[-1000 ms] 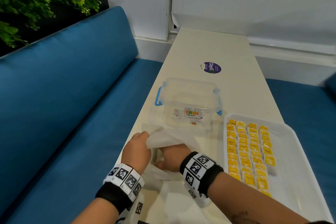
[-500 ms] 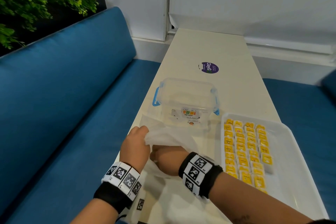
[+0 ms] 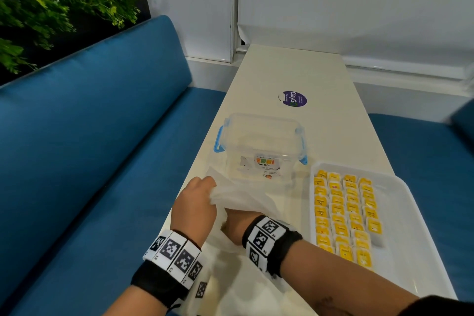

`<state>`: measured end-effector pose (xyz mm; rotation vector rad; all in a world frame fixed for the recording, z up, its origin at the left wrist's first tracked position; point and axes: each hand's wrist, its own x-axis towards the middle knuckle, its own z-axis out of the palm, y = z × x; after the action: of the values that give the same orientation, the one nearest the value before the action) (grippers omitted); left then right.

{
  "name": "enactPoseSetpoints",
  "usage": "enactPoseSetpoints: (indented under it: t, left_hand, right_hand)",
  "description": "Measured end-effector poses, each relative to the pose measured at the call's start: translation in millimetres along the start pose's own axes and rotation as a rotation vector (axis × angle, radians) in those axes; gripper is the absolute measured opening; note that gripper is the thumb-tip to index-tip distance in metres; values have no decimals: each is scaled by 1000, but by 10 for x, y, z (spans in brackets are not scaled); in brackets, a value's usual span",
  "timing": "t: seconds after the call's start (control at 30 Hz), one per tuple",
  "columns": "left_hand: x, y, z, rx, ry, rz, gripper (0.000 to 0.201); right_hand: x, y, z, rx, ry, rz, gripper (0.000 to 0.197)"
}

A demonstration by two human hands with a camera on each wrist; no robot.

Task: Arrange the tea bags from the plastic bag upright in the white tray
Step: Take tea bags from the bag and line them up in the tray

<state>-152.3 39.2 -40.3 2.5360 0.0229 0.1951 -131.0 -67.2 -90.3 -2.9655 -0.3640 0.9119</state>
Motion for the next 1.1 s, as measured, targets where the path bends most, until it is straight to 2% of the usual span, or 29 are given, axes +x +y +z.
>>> enactPoseSetpoints:
  t: [0.17,0.27,0.33,0.4,0.5,0.67,0.73,0.87,0.93,1.0,1.1]
  left_hand:
    - [-1,42,-42,-19,29,23,27]
    - [-2,40,-33,-12,39,27,23]
    - [-1,37,-39,-25,47,24,23]
    - [0,50,-58,-49,57,28,24]
    - [1,74,-82,-67,66,39,28]
    - [-2,89,-81,-57,62,53,26]
    - [1,96,-86,-58,57,53,28]
    - [68,17,-94,-36,11,3,31]
    - [111,-60,-59,-7,-29,-46,33]
    - [135,-126,-9,5,-71,-114,37]
    - [141,-219,86,6,-152,-201,33]
  right_hand:
    - [-82,36,-128,21,58,-16,41]
    - [-62,36,-146,-33,-36,-29,48]
    - [12,50,-96,-26,-59,-44,41]
    - [68,51,-35,-21,-62,-2,33]
    - [105,50,45,37,-77,85,32]
    - [63,93,79,55,-122,85,38]
    - [48,108,50,56,-120,28,38]
    - [-78,75,-134,18,-59,-86,34]
    - [-144,72,-192,15,28,-142,29]
    - [-187,103,-205,88,126,-209,24]
    - [-206,140,-244,179,204,-279,22]
